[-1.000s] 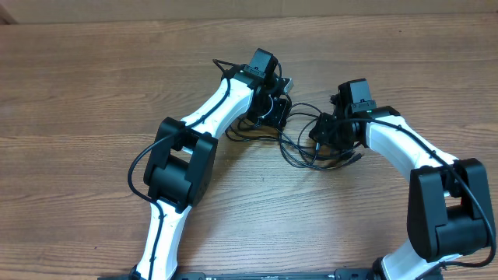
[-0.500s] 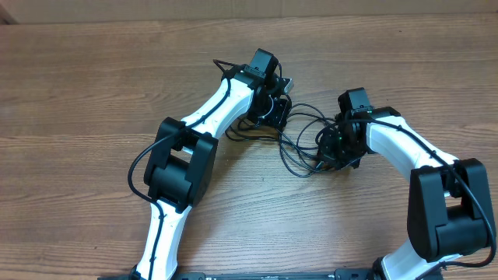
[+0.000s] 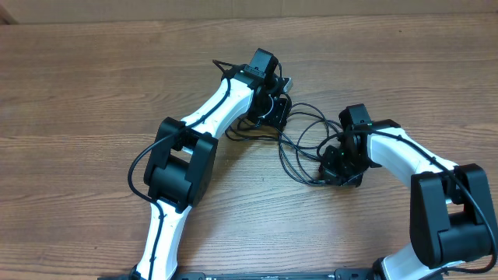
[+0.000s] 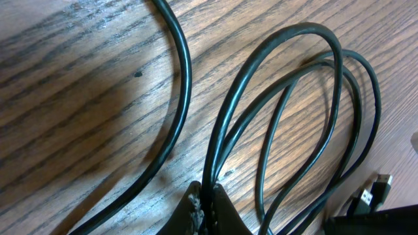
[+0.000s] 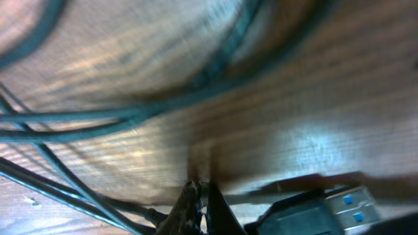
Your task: Untangle cables
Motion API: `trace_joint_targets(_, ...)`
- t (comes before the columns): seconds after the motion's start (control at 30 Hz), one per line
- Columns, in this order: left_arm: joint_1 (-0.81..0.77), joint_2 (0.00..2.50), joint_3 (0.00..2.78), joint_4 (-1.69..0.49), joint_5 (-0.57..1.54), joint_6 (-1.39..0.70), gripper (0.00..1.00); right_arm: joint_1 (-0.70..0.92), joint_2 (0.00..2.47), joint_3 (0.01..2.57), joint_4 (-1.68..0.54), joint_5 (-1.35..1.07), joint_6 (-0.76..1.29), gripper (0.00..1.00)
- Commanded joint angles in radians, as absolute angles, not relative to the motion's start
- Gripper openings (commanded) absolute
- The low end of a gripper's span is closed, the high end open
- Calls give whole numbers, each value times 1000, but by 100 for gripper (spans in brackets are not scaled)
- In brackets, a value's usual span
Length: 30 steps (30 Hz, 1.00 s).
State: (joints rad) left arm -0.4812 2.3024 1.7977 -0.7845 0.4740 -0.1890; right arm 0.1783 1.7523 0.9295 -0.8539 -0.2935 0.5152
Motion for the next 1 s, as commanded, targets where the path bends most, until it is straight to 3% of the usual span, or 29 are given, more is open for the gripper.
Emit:
trace_joint_targets(0.0, -461, 2319, 1813, -780, 468, -207, 4, 188, 1763, 890, -873, -264, 554, 4)
trace_joint_targets(0.43, -411, 2319, 1813, -788, 472, -233, 4, 217, 1704, 1043, -1028, -248, 545, 4)
trace_joint_targets(0.83, -412, 2318, 1813, -803, 483, -233, 12, 209, 1695, 1073, -888, -154, 554, 6)
trace_joint_targets(0.9, -408, 2316, 1821, -814, 527, -232, 19, 209, 1696, 1073, -884, -112, 554, 8)
trace_joint_targets(0.97, -401, 2308, 1837, -826, 579, -233, 37, 208, 1696, 1073, -878, -94, 554, 11)
